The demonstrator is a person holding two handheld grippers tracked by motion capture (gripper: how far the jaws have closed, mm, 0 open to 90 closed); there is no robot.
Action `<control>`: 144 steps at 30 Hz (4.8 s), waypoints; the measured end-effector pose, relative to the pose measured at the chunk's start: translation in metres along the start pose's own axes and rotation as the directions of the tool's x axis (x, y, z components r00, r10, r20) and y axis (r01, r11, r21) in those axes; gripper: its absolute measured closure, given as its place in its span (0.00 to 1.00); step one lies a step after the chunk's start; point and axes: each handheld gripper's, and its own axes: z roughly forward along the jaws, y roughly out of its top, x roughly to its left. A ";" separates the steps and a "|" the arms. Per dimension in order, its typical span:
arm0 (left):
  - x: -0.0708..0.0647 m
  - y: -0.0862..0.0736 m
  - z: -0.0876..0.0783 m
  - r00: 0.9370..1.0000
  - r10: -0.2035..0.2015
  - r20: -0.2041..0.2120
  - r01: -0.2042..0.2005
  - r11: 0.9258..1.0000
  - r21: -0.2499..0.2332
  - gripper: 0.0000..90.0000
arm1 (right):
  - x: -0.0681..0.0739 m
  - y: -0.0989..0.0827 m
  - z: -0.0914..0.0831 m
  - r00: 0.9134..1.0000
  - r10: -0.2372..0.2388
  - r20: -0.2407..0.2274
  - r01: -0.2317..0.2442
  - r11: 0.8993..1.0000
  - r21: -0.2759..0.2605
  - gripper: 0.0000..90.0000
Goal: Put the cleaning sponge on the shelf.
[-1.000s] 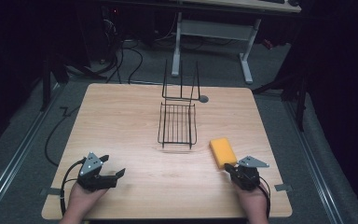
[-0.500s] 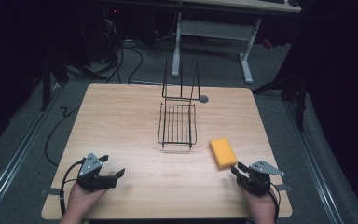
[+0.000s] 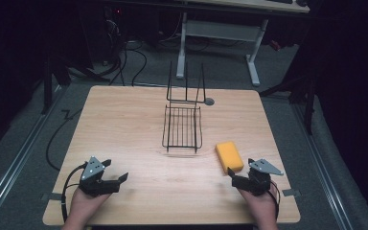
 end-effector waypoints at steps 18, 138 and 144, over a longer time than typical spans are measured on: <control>0.001 -0.001 0.001 1.000 0.001 0.004 -0.001 1.000 -0.002 0.18 | -0.001 0.000 0.035 0.999 0.053 0.010 -0.054 0.985 0.163 0.00; 0.001 0.005 0.000 0.999 0.039 0.017 -0.038 0.999 -0.025 0.15 | 0.061 0.083 0.065 0.999 -0.020 -0.038 0.018 0.998 -0.058 0.28; 0.002 0.006 0.000 0.999 0.040 0.014 -0.039 0.999 -0.029 0.15 | 0.069 0.088 0.075 0.998 -0.031 -0.050 0.028 0.998 -0.054 0.28</control>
